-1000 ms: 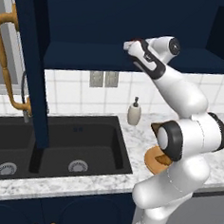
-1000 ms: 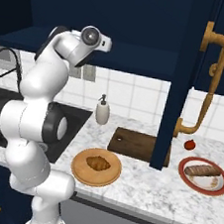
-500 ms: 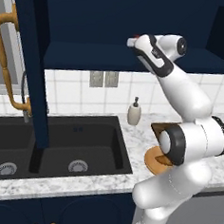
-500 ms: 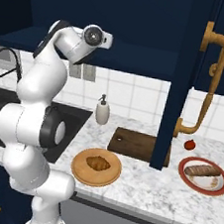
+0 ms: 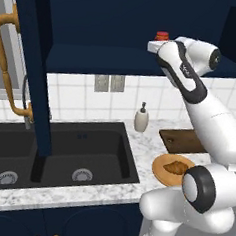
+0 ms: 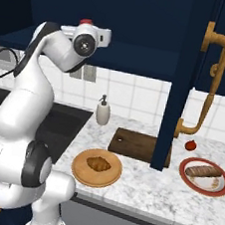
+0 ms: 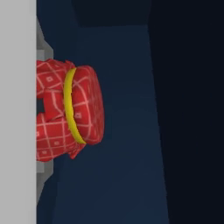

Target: From the different types of pastries on the counter, select a croissant and place it on the cutting board. Then retrieve a jar of jam from the cabinet and place it alongside the croissant on the cutting board.

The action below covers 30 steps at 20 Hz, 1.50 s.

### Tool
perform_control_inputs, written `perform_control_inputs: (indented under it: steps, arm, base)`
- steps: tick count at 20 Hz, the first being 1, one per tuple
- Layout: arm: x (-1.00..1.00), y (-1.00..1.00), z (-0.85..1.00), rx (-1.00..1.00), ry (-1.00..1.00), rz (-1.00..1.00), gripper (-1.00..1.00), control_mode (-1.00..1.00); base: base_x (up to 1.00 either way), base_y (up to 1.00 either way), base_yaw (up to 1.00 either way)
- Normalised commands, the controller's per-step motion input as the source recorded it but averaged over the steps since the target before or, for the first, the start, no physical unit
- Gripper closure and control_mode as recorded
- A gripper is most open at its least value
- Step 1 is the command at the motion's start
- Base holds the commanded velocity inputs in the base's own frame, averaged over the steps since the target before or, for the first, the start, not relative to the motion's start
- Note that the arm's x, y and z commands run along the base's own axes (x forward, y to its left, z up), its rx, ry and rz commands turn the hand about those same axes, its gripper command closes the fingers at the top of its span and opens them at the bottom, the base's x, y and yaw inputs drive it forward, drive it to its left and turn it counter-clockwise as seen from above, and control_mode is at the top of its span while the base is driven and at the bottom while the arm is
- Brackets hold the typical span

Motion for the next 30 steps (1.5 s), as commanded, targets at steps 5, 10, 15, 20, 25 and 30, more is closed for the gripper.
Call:
perform_control_inputs:
  steps: [5,10,15,20,25,30]
  arm:
    - [-1.0,-0.37,0.46,-0.19,-0.09,-0.01,1.0,-1.0]
    - [-1.0,-0.38,0.25,-0.21,-0.12,-0.02,1.0,-1.0]
    - [-1.0,-0.15,-0.18,-0.06,-0.21,-0.18,1.0,-1.0]
    - [-1.0,0.17,-0.47,0.12,-0.15,-0.52,1.0,-1.0]
    - [-1.0,0.49,-0.66,0.05,0.01,-0.52,1.0,-1.0]
    - [-0.51,-0.02,-0.81,0.05,0.08,-0.48,1.0,-1.0]
  base:
    - [0.0,0.0,0.0]
    - [0.0,0.0,0.0]
    - [0.0,0.0,0.0]
    - [0.0,0.0,0.0]
    - [0.0,0.0,0.0]
    - [0.0,0.0,0.0]
